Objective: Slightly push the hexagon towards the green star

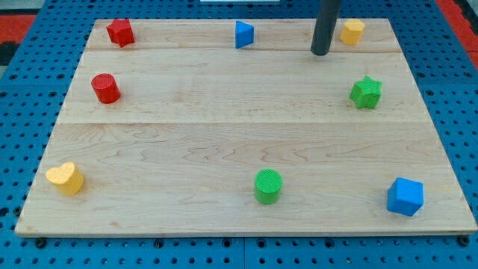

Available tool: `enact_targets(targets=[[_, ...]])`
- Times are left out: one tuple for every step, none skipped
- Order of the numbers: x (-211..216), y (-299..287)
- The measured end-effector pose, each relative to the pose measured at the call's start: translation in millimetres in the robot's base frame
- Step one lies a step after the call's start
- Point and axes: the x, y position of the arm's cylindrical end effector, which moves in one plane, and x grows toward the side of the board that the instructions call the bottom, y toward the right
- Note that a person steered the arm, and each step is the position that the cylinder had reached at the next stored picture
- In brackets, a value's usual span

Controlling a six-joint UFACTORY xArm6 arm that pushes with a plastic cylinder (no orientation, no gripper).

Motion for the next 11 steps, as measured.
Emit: enact_targets(targets=[[-48, 0], [-57, 0], [-73, 3], [-74, 1], [-74, 13], [-76, 52], [-75, 53], [-74, 54], [-69, 72], [-69, 72], [-58, 72]])
